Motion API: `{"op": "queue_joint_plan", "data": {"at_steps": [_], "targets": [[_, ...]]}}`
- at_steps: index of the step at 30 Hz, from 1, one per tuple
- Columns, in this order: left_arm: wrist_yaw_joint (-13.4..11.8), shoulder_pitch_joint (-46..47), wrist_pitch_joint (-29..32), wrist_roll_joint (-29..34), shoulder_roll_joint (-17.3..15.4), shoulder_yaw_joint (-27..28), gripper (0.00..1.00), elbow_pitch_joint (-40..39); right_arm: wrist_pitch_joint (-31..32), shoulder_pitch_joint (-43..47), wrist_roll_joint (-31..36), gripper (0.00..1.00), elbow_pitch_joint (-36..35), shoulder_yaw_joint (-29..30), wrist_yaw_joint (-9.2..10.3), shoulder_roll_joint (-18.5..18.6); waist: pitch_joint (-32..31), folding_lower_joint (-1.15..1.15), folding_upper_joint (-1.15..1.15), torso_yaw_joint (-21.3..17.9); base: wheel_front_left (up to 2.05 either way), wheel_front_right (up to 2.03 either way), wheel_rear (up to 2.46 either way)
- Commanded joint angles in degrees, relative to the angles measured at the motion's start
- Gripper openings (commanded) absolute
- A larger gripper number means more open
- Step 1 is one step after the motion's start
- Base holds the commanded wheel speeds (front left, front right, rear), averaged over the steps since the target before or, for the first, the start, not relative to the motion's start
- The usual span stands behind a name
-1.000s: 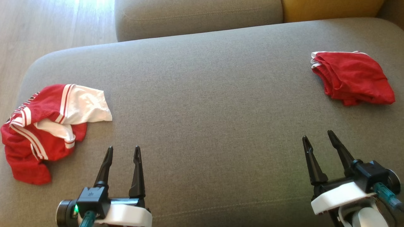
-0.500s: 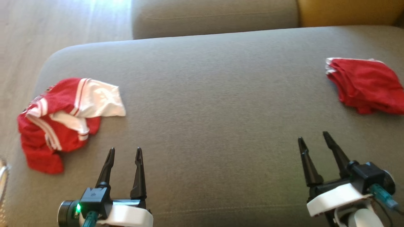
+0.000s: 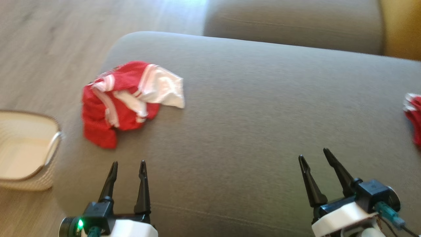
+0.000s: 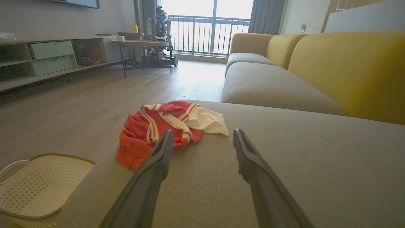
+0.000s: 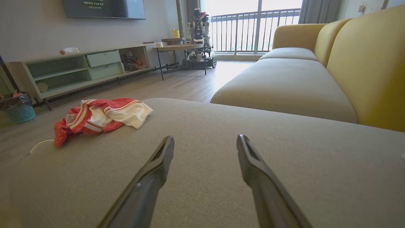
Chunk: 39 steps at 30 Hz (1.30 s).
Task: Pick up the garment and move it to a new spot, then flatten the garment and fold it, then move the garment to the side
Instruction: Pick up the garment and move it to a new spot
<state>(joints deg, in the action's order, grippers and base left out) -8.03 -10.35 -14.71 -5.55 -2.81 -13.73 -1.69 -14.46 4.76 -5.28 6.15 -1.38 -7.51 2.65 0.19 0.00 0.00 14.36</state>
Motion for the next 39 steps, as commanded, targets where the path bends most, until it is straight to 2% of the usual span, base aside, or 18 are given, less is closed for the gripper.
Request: {"op": "queue_joint_plan", "data": {"at_steps": [1,6,12,17,20,24,28,29,30,31,35,39], "targets": [[0.0,1.3,-0.3,0.5,-0.1,2.2,1.00,-2.1,-0.5,-0.4,-0.3,1.00,-2.0,-1.4,0.02,0.2,-0.1,0.00,0.00,3.5,0.00,0.00,0.00],[0.6,1.0,-0.3,0.4,-0.1,2.7,1.00,-1.9,-0.5,-0.2,-0.1,1.00,-1.5,-1.9,0.02,0.2,0.3,0.00,0.00,6.0,0.00,0.00,0.00],[1.5,3.5,-0.3,0.6,-0.1,4.9,1.00,-1.4,-0.5,-0.5,0.7,1.00,-1.8,-2.3,0.02,0.2,2.7,0.00,0.00,5.9,0.00,0.00,0.00],[3.5,11.6,-0.3,0.5,-0.2,7.7,1.00,-2.0,-0.5,-1.2,3.4,1.00,-2.6,-1.5,0.02,0.2,7.5,0.00,0.00,5.3,0.00,0.00,0.00],[5.1,19.4,-0.3,0.0,-0.9,10.4,1.00,0.4,-0.5,-2.0,5.7,1.00,-3.1,-0.9,0.02,0.2,11.4,0.00,0.00,5.1,0.00,0.00,0.00],[6.5,30.8,-0.3,-1.5,-1.7,13.3,1.00,10.0,-0.5,-4.1,7.8,1.00,-4.2,0.9,0.02,0.2,16.4,0.00,0.00,4.5,0.00,0.00,0.00],[8.3,43.3,0.3,-4.9,-2.3,15.2,1.00,23.7,-0.5,-6.3,8.8,1.00,-4.9,0.9,0.02,1.3,20.8,0.00,0.00,3.9,0.00,0.00,0.00],[8.3,43.3,0.3,-4.9,-2.3,15.2,1.00,23.7,-0.5,-6.3,8.8,1.00,-4.9,0.9,0.02,1.3,20.8,0.00,0.00,3.9,0.00,0.00,0.00],[8.5,46.1,1.4,-6.0,-2.3,15.8,1.00,27.3,-0.5,-6.8,8.9,1.00,-5.0,0.9,0.02,1.6,21.6,0.00,0.00,3.8,0.00,0.00,0.00],[9.1,51.4,4.8,-8.0,-2.8,16.9,1.00,34.6,-0.5,-7.9,9.0,1.00,-5.4,0.7,0.02,2.0,23.1,0.00,0.00,3.2,0.00,0.00,0.00],[8.8,60.2,10.5,-11.1,-4.7,19.4,1.00,46.6,-0.5,-9.7,9.2,1.00,-6.2,1.0,0.02,2.3,26.0,0.00,0.00,1.8,0.00,0.00,0.00],[6.9,65.6,15.2,-12.1,-6.6,20.4,1.00,56.0,-0.5,-11.1,9.2,1.00,-6.9,1.3,0.02,2.4,28.5,0.00,0.00,0.4,0.00,0.00,0.00]]}}
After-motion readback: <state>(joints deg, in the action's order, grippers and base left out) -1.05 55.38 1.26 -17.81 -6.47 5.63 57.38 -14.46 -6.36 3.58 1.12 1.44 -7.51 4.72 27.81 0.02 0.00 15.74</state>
